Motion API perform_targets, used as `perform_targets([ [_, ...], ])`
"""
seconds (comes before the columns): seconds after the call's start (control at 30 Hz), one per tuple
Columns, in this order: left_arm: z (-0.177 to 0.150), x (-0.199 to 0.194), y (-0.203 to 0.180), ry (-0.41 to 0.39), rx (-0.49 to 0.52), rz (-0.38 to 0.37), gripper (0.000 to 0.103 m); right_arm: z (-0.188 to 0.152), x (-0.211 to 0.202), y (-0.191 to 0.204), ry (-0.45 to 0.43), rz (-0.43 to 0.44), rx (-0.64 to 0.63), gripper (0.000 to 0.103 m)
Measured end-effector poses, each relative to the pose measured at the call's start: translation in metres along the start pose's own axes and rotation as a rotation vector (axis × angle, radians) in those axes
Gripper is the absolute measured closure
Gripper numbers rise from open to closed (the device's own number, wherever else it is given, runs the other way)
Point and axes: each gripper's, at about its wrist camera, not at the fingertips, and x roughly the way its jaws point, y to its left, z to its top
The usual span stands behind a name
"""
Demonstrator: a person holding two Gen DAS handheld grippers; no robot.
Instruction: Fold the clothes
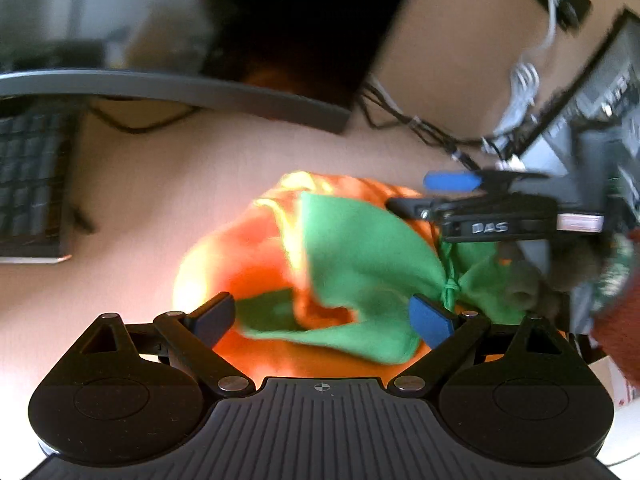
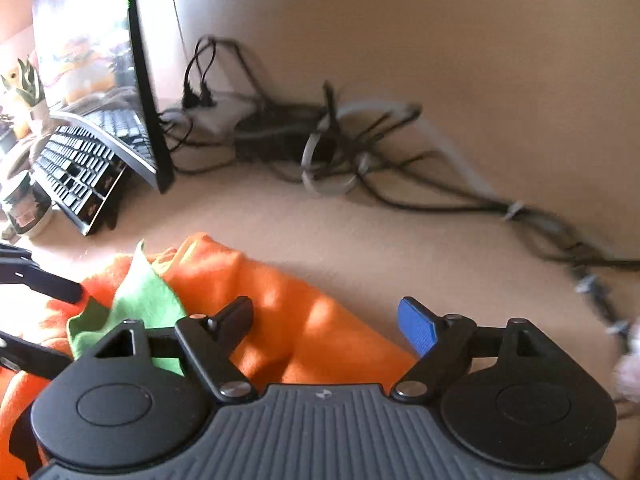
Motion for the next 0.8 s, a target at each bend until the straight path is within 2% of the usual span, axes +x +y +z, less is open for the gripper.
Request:
perform_targets([
  [0.1,-0.006,-0.025,0.027,-0.026,-0.097,0.014,0.005,0.0,0.009,-0.003,0.036,0.041,0.023,0.034],
  [0.13,-0.008,-0.031,0.035,-0.033,-0.128,0.021,0.005,-0.001,0.008,0.0,0.04,0.043,0.019,0.043],
  [0.17,-0.011,-0.038,0.043,-0.039,-0.156,0.028,0.005,-0.002,0.0,0.007,0.032,0.044,0.008,0.072],
  [0.2,-0.013,-0.043,0.051,-0.045,-0.179,0.035,0.005,-0.004,-0.014,0.016,0.015,0.042,-0.009,0.085],
  [0.27,-0.016,-0.052,0.064,-0.053,-0.215,0.045,0.005,-0.008,-0.041,0.036,-0.019,0.04,-0.042,0.092],
  [0.37,-0.013,-0.065,0.075,-0.074,-0.243,0.011,0.005,-0.014,-0.082,0.065,-0.07,0.036,-0.091,0.095],
  [0.5,0.001,-0.077,0.064,-0.124,-0.2,-0.071,0.005,-0.025,-0.136,0.108,-0.123,0.027,-0.17,0.095],
  [0.6,0.012,-0.083,0.049,-0.157,-0.135,-0.139,0.005,-0.053,-0.156,0.151,-0.058,0.022,-0.264,0.095],
  [0.7,0.013,-0.087,0.028,-0.164,-0.043,-0.207,0.002,-0.095,-0.156,0.186,0.055,0.041,-0.299,0.095],
  [0.8,0.002,-0.071,0.004,-0.089,0.086,-0.217,0.002,-0.134,-0.145,0.205,0.147,0.004,-0.315,0.095],
])
